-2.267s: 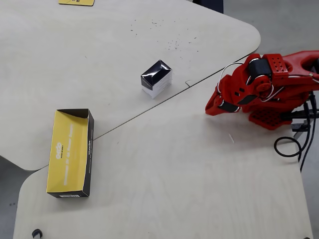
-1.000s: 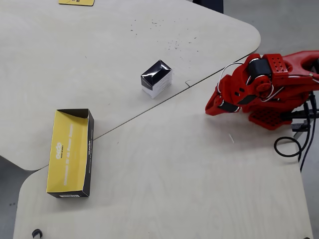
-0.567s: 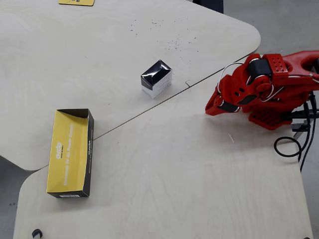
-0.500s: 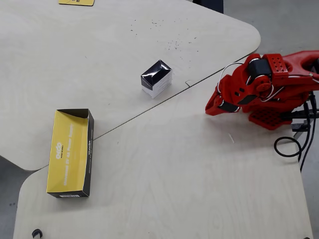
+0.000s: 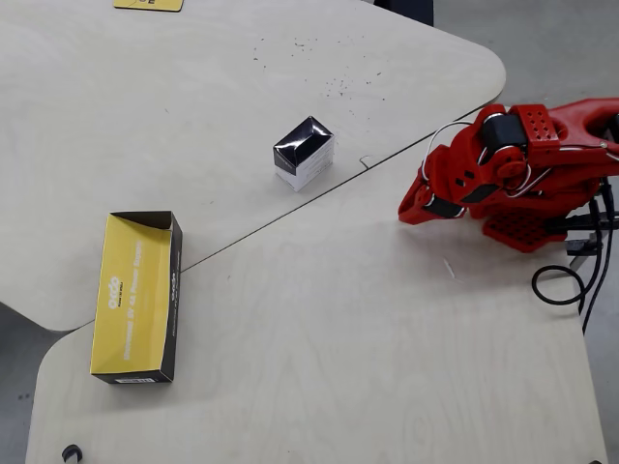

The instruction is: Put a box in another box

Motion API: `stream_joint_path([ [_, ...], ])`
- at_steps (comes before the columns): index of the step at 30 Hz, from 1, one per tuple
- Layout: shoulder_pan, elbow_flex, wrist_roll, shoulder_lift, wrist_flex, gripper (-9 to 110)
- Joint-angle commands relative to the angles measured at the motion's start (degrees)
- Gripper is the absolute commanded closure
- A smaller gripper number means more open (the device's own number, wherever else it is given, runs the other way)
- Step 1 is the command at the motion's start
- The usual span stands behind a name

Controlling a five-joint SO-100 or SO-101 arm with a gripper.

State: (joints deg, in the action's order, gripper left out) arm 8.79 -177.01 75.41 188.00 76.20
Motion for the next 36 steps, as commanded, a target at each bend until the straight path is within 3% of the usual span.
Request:
stream_joint_path([
  [1,-0.4,0.4,0.2,-0.5,2.6,102],
  [24,3.3,0.4,4.8,-0.5,1.0,98],
  [29,1.5,6.4,-14.8,-0.5,-13.5,82],
  [36,-2.8,22.0,-25.8,-10.0,-19.4,74],
])
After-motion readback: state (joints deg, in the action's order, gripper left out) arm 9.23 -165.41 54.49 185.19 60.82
